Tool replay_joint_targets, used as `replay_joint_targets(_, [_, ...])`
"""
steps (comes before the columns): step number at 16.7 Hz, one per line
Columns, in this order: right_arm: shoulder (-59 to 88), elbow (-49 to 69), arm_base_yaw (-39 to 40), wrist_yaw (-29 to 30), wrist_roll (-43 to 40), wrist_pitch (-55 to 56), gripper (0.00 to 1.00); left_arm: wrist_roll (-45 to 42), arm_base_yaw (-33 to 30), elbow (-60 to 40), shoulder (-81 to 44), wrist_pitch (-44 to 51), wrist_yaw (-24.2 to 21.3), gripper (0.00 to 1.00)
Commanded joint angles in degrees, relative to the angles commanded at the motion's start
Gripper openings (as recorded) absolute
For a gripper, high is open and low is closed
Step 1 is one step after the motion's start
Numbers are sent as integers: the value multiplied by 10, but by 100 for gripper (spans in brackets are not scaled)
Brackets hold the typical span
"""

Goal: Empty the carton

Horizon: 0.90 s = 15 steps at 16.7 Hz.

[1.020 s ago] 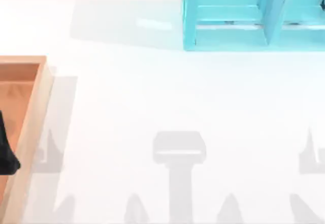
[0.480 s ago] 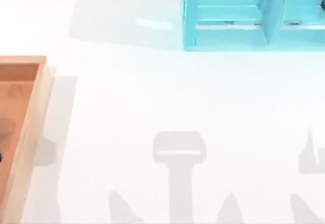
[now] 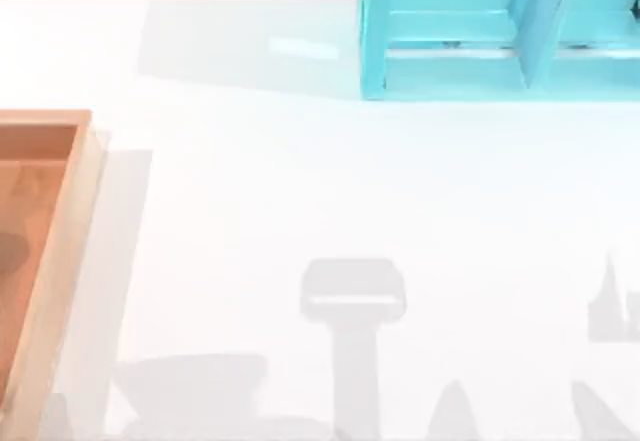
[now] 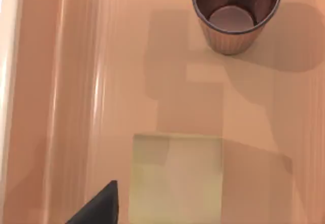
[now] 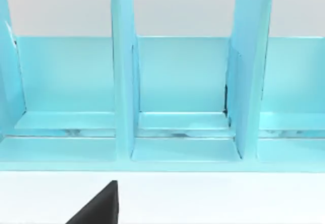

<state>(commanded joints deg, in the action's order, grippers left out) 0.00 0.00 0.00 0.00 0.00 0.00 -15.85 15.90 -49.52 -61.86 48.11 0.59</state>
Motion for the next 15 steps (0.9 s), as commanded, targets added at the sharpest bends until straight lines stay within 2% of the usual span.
replay_joint_targets(4, [0,0,0,0,0,0,100,-45,40,-140,-185,134,0,100])
replay_joint_targets(7, [0,0,0,0,0,0,100,-69,59,-206,-267,201,0,100])
replay_joint_targets(15, [0,0,0,0,0,0,100,-76,63,-223,-293,220,1,100])
